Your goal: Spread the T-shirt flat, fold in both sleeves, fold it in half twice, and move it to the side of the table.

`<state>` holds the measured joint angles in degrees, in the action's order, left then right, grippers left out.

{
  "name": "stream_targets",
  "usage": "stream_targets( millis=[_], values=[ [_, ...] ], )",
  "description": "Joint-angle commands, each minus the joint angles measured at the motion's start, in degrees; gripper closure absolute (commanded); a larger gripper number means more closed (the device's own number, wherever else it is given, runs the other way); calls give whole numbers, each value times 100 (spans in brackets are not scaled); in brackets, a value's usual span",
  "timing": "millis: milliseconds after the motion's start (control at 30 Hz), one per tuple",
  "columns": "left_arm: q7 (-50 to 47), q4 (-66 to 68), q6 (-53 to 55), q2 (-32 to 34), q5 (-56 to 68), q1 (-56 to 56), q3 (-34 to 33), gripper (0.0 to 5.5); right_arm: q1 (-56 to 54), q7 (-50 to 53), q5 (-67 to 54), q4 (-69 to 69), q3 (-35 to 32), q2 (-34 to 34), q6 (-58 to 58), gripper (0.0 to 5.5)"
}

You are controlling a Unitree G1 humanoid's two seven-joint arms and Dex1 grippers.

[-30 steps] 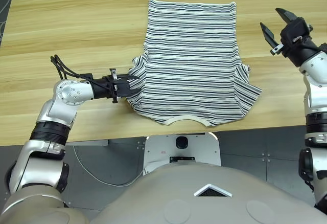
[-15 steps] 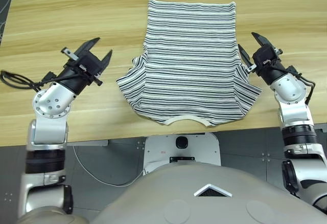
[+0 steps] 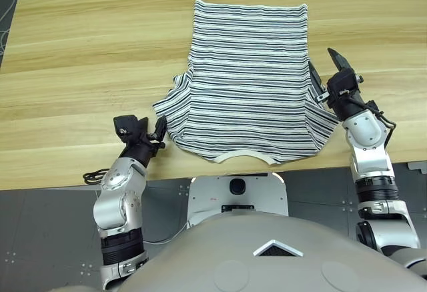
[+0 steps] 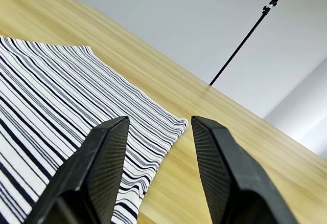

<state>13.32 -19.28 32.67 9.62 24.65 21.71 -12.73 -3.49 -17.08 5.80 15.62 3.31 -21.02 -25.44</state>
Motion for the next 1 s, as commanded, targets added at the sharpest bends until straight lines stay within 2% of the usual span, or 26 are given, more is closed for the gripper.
stream_targets(
  millis=[33,200,567,833,1000],
  values=[
    [-124,221,678,-208,533,-210,-178,271,-42,50,-23,-149,-34,46,-63,324],
    [-359,658,770,-277,660,-618,-365,271,9,56,1,-304,16,94,-75,324],
    [-369,1396,496,-337,428,-778,-124,271,85,41,5,-599,69,157,-13,324],
    [-185,1260,397,-275,440,-660,20,391,83,83,-18,-656,15,178,13,324],
    [-165,1177,254,-238,397,-657,36,490,85,120,-20,-649,-20,206,-7,324]
  ],
)
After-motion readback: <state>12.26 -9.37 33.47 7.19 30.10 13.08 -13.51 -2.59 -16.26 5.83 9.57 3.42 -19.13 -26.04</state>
